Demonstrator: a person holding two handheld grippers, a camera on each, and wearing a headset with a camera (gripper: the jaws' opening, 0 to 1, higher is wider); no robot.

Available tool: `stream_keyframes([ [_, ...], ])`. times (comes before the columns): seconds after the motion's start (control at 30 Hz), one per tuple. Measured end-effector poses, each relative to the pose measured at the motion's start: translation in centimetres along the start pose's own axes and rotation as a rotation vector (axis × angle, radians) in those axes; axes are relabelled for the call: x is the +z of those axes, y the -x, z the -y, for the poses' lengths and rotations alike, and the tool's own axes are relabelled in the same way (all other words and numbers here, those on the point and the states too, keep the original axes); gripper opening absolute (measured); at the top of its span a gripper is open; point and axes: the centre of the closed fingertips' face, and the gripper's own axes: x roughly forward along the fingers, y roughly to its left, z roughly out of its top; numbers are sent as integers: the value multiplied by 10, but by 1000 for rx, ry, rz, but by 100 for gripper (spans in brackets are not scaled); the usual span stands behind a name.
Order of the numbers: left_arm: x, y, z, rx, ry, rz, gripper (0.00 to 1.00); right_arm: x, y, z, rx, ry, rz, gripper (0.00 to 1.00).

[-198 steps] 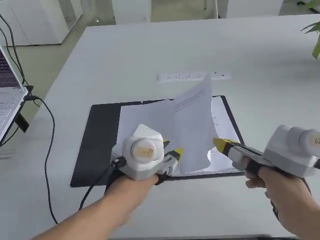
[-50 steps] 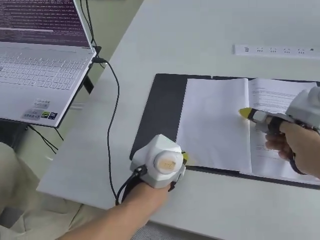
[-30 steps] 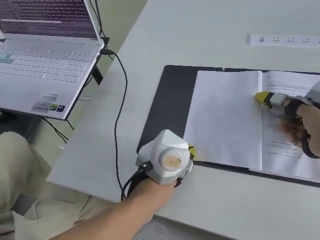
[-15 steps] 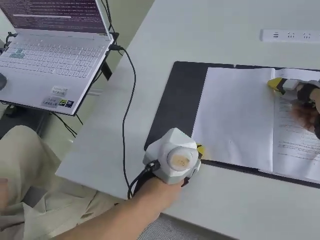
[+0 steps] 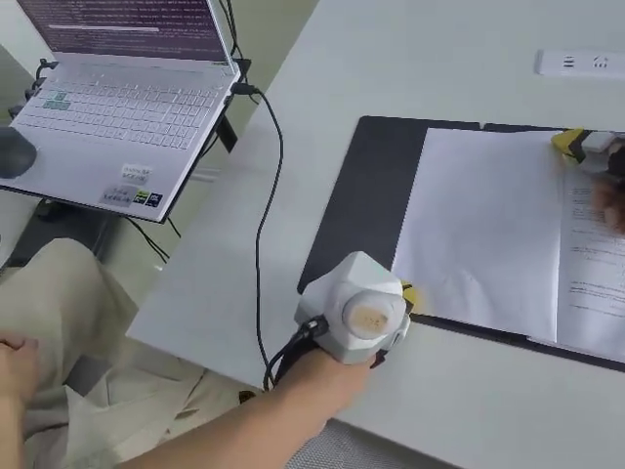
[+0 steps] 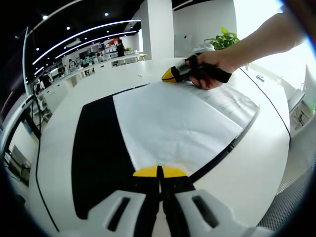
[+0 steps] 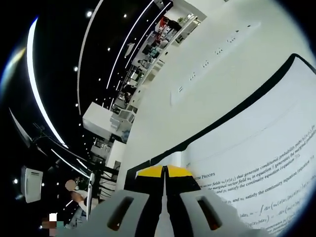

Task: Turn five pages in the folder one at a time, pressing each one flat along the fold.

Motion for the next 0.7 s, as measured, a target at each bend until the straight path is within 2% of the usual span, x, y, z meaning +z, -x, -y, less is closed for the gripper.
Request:
stream_keyframes([
  [0.37,1,1,0,-3,-2,-1,0,13,-7,2,-15,-24,36,0],
  [0.57,1,1,-1,-3,-1,0,0,9,-5,1,-13,-39,12,0],
  [0.7,1,1,-1,-6,3,0,0,2,0,-1,-5,-43,-23,0],
])
